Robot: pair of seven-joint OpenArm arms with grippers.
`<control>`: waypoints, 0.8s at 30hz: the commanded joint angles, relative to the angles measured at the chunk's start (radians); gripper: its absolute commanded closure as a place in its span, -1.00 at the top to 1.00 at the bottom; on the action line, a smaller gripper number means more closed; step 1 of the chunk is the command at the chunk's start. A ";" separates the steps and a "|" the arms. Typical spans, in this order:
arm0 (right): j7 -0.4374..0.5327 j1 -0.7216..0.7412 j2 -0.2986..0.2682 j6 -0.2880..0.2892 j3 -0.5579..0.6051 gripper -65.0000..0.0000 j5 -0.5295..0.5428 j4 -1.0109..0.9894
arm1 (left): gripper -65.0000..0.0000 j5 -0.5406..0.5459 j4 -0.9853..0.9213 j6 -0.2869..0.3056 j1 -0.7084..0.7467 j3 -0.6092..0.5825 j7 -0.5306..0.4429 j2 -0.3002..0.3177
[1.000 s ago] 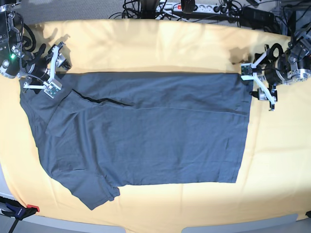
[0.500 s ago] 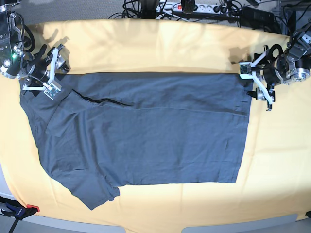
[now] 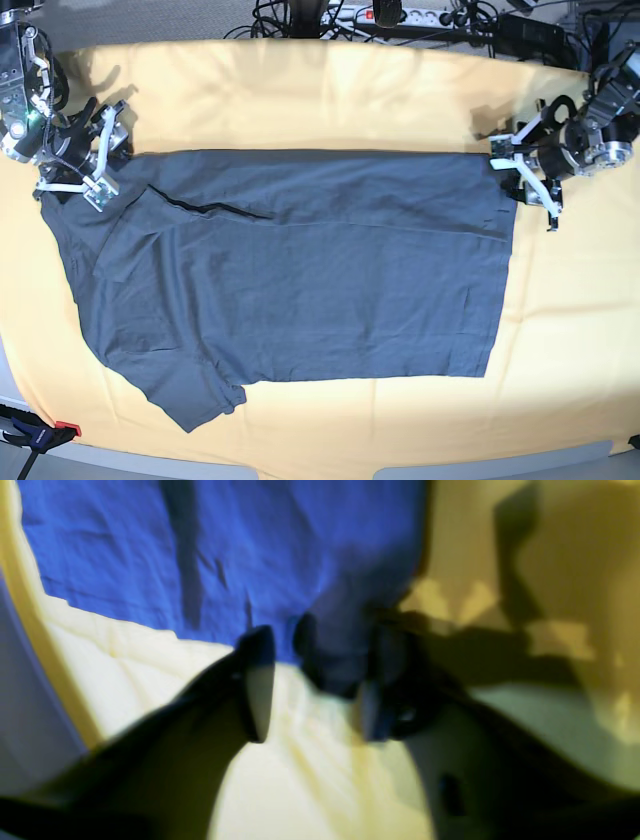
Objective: Fold the T-shirt properly
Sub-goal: 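Release the fold and regrasp the folded edge with both grippers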
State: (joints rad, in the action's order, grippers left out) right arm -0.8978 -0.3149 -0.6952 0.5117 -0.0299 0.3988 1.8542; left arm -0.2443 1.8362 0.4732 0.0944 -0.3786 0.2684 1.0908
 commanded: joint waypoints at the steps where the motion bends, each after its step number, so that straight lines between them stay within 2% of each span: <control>1: -0.003 0.007 -0.020 -0.006 -0.011 0.29 -0.025 0.013 | -0.37 0.006 0.007 -0.008 -0.006 0.006 -0.010 0.016; 4: -0.009 0.007 -0.021 0.025 -0.011 0.29 -0.066 0.013 | -0.82 0.006 0.008 -0.007 -0.006 0.006 -0.007 0.012; 6: -0.019 0.007 -0.027 0.051 -0.011 0.29 -0.074 0.013 | -0.94 0.005 0.012 -0.007 -0.006 0.006 0.000 0.014; 10: -0.018 0.007 -0.060 0.083 -0.011 0.29 -0.063 0.012 | -0.96 0.005 0.030 -0.007 -0.006 0.006 0.002 0.026; 14: 0.031 0.004 -0.101 0.127 -0.011 0.29 -0.056 -0.029 | -0.96 0.006 0.041 -0.026 -0.006 0.006 0.021 0.029; 20: 0.123 0.010 -0.151 0.128 -0.011 0.29 -0.119 -0.154 | -0.96 0.018 0.043 -0.023 -0.022 0.006 0.024 0.029; 24: 0.183 0.010 -0.159 0.115 -0.011 0.28 -0.189 -0.217 | -0.96 0.020 0.043 -0.021 -0.028 0.006 0.024 0.029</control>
State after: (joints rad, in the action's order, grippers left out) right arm -0.6365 -0.3046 -0.8303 0.6666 -0.0307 0.3244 1.6539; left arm -0.2249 1.8656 0.4633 0.0799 -0.3813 0.2951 1.0973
